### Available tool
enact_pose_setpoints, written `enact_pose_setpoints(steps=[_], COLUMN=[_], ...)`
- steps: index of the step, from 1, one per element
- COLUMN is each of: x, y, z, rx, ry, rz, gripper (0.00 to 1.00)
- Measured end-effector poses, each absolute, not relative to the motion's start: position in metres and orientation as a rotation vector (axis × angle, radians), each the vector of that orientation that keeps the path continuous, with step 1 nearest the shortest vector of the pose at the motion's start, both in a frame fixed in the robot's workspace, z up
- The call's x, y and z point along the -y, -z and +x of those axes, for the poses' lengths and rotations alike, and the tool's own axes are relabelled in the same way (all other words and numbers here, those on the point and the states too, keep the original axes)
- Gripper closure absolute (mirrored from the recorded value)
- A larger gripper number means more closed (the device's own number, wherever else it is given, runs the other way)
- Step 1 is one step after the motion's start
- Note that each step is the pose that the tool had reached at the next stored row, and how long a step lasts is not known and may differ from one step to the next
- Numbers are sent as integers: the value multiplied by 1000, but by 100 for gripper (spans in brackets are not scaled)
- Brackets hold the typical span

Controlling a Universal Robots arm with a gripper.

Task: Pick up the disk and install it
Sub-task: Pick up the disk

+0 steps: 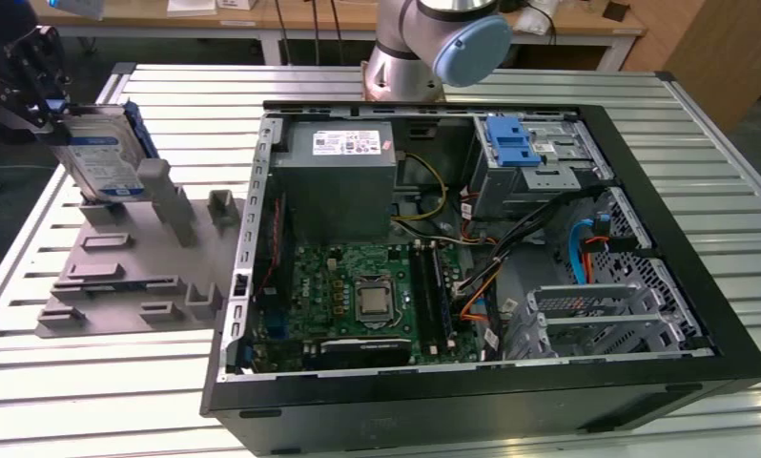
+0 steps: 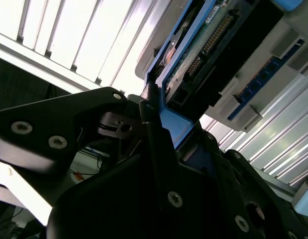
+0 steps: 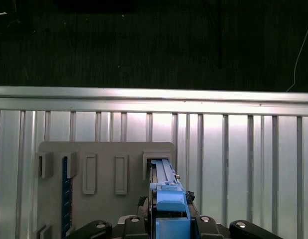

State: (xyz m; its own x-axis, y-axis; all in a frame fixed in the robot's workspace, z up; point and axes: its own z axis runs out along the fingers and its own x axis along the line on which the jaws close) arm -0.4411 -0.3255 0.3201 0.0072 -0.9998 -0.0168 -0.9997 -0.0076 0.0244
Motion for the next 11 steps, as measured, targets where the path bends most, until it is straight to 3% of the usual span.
enact_pose_setpoints(steps=[11], x=[323], y=[-321], z=[-441], rx=[2209], ry=[46], rz=[2225], gripper=[64])
